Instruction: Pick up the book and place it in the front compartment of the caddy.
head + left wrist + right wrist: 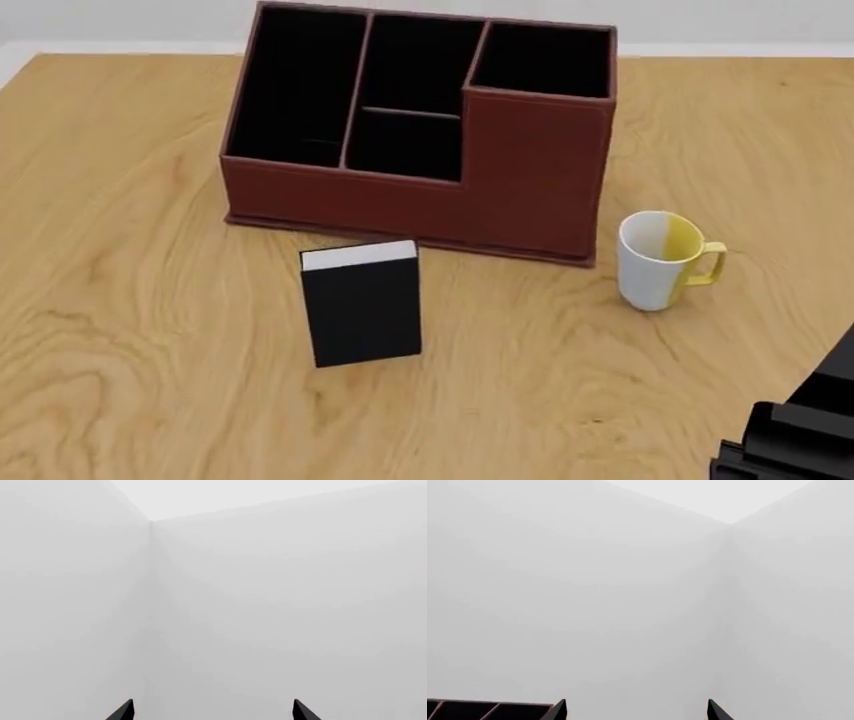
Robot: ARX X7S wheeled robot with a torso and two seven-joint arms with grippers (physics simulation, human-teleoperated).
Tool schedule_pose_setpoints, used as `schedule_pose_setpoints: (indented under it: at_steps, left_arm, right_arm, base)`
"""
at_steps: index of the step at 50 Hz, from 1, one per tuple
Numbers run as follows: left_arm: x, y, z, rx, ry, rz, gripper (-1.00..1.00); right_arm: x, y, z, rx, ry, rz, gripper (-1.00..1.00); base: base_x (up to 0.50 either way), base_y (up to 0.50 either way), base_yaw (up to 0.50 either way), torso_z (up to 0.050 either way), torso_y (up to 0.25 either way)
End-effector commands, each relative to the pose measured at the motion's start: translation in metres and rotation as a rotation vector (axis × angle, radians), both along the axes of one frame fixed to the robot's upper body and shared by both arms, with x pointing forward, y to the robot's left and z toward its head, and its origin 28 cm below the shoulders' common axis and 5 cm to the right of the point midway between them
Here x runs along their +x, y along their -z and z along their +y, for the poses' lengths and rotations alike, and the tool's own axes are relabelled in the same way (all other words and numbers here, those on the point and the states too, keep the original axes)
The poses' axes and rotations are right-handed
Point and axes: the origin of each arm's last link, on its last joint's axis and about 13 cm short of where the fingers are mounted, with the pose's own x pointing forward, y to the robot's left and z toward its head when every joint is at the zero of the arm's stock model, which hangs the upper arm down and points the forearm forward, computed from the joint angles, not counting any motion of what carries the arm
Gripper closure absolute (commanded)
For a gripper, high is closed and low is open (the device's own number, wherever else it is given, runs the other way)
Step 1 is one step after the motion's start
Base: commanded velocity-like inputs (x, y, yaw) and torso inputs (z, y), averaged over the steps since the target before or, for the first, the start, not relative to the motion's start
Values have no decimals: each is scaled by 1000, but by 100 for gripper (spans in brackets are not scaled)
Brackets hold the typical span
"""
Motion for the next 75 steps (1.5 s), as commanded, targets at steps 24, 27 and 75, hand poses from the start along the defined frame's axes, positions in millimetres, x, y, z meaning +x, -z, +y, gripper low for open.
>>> schedule_pose_setpoints:
  at_steps: [24,27,75]
  left_arm:
    - [0,2,-2,-6,5,6,-100]
    - [0,3,-3,-8,5,7,-100]
    - [0,0,-2,-5,6,-1,-100]
  right_arm:
    - [0,1,1,7,-5,-1,-100]
    - [0,1,1,8,-5,0,-100]
    - [0,-1,1,10,-5,-26,-100]
  base:
    - [438,71,0,0,2]
    - [438,65,0,0,0]
    - [370,18,0,0,2]
